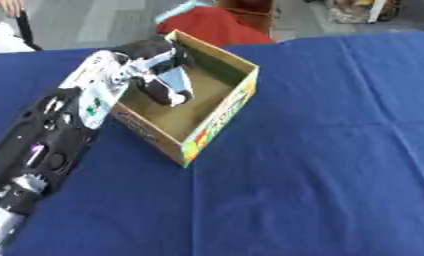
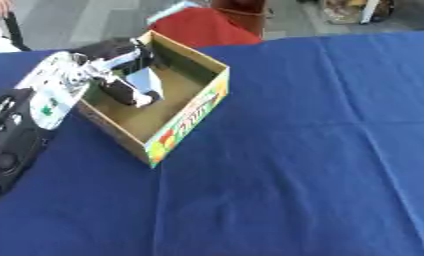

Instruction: Pick up objects on the table and place them in the box.

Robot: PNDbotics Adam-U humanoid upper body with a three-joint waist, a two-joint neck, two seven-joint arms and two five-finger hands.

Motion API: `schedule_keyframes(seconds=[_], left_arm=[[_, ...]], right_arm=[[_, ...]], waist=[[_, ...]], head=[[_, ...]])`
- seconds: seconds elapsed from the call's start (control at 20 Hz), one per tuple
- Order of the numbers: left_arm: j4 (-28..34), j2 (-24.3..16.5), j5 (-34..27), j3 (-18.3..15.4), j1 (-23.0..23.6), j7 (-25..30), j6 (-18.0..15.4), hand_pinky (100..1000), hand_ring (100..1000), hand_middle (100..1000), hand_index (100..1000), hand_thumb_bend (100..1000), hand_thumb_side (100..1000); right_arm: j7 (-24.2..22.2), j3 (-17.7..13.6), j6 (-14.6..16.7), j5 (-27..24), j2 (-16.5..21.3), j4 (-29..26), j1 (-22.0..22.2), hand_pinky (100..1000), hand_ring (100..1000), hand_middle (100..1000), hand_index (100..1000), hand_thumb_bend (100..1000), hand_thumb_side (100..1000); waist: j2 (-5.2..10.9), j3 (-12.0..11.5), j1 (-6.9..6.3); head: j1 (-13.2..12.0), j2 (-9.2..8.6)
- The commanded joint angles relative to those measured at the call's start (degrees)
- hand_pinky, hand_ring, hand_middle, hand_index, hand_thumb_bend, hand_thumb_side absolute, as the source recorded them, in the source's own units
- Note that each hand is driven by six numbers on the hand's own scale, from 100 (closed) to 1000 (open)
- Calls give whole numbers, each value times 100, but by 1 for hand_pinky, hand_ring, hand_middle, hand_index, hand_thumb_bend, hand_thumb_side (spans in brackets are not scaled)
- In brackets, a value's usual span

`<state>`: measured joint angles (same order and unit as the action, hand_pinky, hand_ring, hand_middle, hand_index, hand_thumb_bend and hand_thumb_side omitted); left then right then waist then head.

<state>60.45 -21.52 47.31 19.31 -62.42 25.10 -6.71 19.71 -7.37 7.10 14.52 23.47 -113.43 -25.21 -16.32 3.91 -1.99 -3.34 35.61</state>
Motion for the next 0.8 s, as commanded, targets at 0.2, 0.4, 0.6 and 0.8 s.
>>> schedule_keyframes(seconds=[0.2, 0.4, 0.6, 0.8], left_arm=[[90, -117, 431, -38, -64, 227, -150, 794, 845, 843, 884, 545, 350], [96, -143, 825, -80, -48, 306, -132, 873, 908, 884, 900, 639, 372], [208, -163, 915, -134, -48, 206, -138, 846, 889, 861, 898, 591, 380], [590, -217, 630, -206, -50, 40, -4, 791, 839, 811, 882, 440, 376]], right_arm=[[10, -48, 9, -30, 54, -116, -36, 675, 701, 847, 781, 100, 1000], [9, -52, 10, -33, 52, -116, -32, 676, 702, 846, 781, 100, 1000], [7, -53, 9, -38, 50, -116, -25, 676, 702, 846, 782, 100, 1000], [5, -54, 8, -37, 53, -116, -17, 677, 702, 845, 782, 100, 1000]], waist=[[114, -15, 25], [125, -26, 37], [141, -44, 49], [164, -61, 62]], head=[[48, 27], [78, 46], [81, 76], [87, 115]])
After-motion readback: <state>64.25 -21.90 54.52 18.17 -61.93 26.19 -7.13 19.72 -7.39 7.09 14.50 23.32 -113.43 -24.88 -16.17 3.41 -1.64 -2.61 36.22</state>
